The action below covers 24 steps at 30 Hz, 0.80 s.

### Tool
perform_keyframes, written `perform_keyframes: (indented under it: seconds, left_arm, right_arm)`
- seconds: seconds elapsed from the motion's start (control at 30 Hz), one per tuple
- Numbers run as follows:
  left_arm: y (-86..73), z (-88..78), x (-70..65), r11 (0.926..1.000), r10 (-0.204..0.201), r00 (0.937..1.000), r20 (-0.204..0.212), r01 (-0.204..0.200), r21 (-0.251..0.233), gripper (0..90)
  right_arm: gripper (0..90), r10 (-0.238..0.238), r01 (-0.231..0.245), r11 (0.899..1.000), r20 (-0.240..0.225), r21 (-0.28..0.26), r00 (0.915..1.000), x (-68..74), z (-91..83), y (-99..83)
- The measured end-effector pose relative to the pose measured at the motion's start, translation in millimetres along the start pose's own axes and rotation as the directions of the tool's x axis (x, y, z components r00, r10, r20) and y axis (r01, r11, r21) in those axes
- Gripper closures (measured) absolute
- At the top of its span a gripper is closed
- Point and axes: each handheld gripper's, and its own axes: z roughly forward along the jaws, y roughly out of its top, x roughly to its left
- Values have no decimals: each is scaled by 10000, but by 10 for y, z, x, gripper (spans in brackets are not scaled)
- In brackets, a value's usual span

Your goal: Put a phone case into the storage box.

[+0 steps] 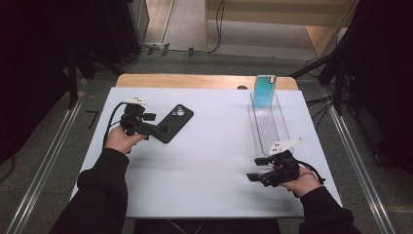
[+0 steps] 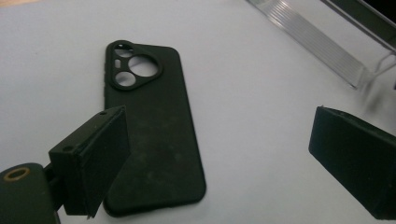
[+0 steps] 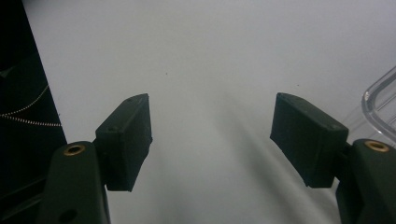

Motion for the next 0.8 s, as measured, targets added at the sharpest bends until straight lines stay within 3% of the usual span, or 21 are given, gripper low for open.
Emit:
perform_keyframes:
  seconds: [0.23, 0.4, 0.5, 0.8]
  left_arm:
    - [90, 186, 93, 9998, 59, 9995, -302, -53, 199, 57]
    - [180, 329, 101, 9975, 402, 9983, -411, -377, 604, 57]
    - [216, 393, 136, 9981, 204, 9990, -400, -180, 593, 57]
    - [327, 533, 181, 9988, 240, 9980, -579, -215, 440, 57]
  right_arm:
    - [271, 16, -16, 10000, 6, -10, 10000, -1, -7, -1]
    - [271, 25, -25, 10000, 17, 18, 10000, 5, -5, -2]
    - [271, 6, -6, 10000, -1, 11, 10000, 5, -6, -2]
    - [270, -33, 33, 10000, -34, -11, 10000, 4, -4, -1]
